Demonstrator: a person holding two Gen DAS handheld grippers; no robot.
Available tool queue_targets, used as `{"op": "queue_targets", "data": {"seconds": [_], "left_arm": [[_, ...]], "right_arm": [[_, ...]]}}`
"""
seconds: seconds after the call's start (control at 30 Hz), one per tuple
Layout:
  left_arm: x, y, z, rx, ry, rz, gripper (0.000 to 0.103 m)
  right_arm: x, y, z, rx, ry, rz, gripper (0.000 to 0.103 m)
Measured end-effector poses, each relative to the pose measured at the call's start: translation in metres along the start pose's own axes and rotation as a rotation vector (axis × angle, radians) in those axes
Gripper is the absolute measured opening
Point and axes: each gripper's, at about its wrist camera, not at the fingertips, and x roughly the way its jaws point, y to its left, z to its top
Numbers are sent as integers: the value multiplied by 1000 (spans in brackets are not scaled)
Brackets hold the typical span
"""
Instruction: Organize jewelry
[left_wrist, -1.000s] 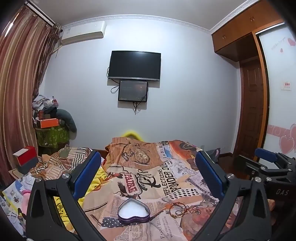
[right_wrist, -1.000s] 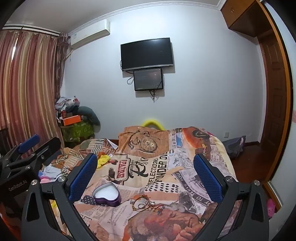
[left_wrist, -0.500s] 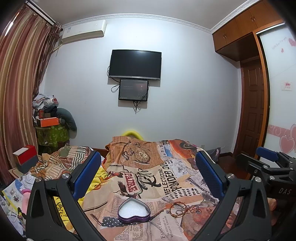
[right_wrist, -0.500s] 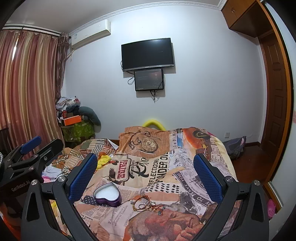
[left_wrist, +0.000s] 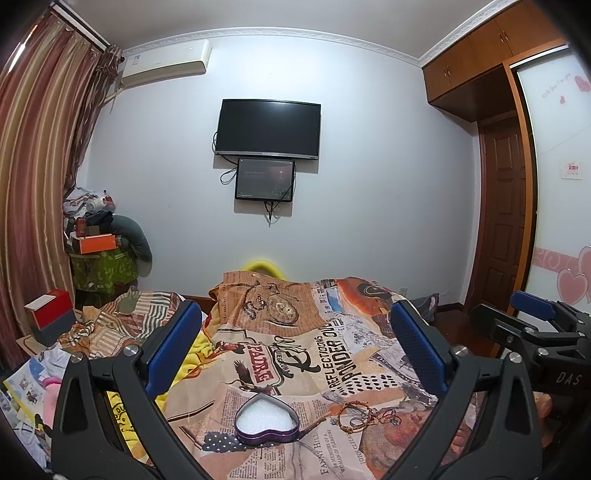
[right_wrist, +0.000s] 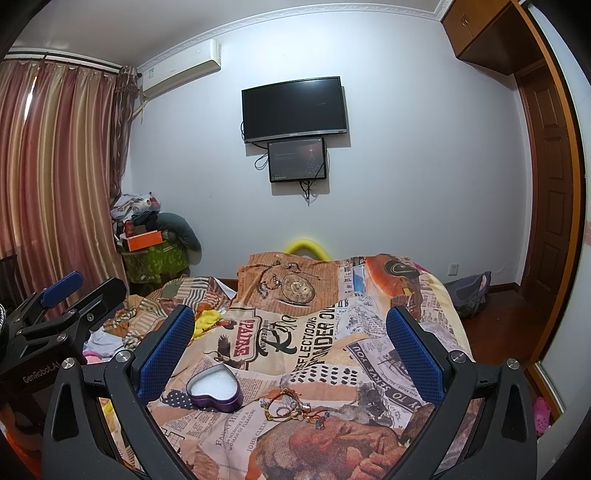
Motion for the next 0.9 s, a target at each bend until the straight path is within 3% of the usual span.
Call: {"op": "queue_targets", "data": {"seconds": [0.9], "left_arm": [[2,-2,-3,3,3,-5,103]], "right_arm": [[-1,-4,2,7,2,-5,103]]}}
